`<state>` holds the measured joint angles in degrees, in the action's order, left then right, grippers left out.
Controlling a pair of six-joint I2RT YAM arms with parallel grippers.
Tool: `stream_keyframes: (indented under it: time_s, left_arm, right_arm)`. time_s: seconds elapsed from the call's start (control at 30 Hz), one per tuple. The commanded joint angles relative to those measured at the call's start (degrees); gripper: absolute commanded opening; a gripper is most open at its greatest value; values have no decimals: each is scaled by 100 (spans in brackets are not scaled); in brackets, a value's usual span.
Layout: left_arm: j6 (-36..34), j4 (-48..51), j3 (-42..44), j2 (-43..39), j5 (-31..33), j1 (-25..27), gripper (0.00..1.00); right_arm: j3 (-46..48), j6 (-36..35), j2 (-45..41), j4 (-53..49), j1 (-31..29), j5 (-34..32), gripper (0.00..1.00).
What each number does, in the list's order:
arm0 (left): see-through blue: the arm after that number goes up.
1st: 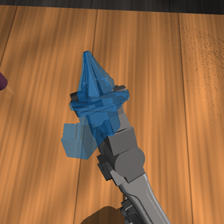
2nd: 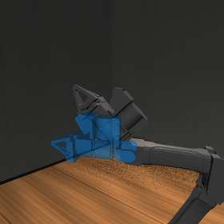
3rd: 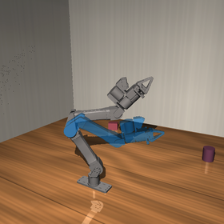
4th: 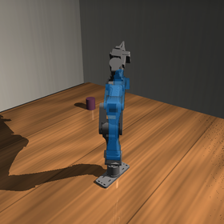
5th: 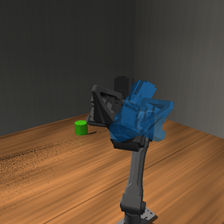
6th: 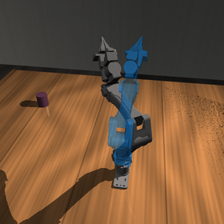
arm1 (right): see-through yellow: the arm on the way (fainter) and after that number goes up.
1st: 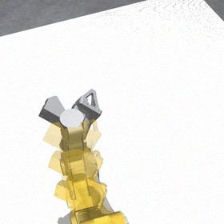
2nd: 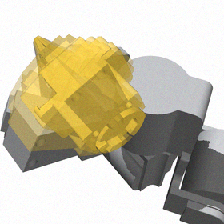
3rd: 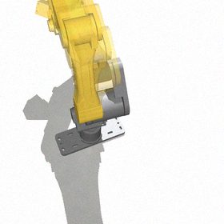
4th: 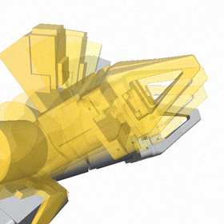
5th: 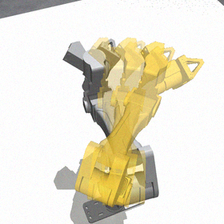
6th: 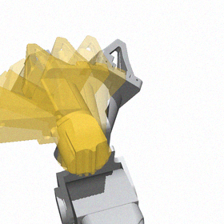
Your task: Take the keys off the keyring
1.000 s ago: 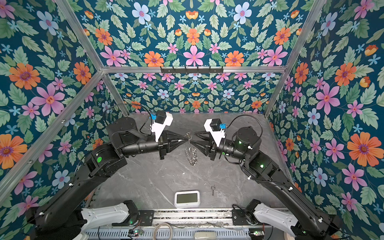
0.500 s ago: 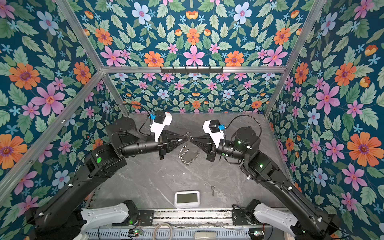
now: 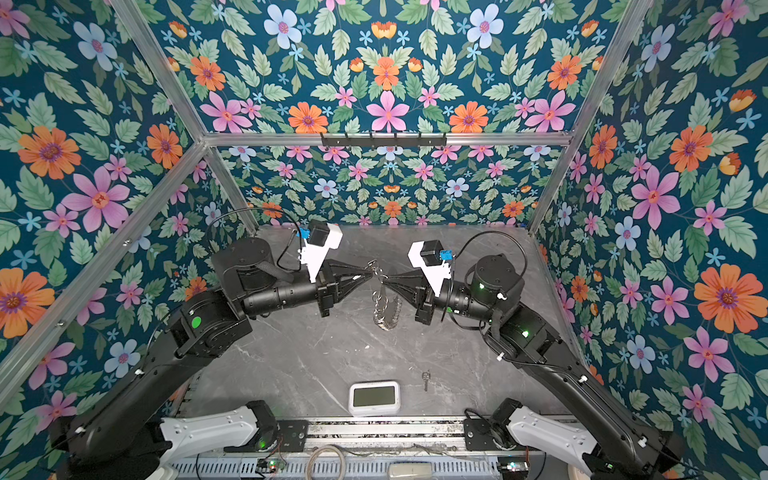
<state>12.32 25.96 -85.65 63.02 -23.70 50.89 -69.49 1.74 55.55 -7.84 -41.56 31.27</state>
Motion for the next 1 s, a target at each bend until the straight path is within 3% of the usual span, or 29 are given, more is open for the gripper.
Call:
stream_keyframes:
  time_s: [0.0, 0.1, 0.3, 0.37, 0.73, 0.97]
  left_arm:
    - [94, -82, 166, -115, 310, -14, 4]
    - [113, -19, 356, -246, 333, -16, 26]
    - [-17, 112, 601, -653, 551, -15, 40]
    - [-148, 35, 634, -717, 362, -18, 44]
    - [-748, -563, 642, -216, -1366, -18, 46]
    - [-635, -597, 594, -196, -1919, -17, 44]
  right_arm:
    - [-81, 0, -10, -321, 31, 162, 0]
    - [-107, 134, 9, -423, 350, 709, 0]
    - [-141, 336, 140, -413, 1241, 2223, 0]
    - [-148, 334, 231, -386, 1320, 2651, 0]
    - [-748, 66, 856, -922, 1333, 4553, 0]
    - [-940, -27, 1095, -1023, 1335, 4679, 0]
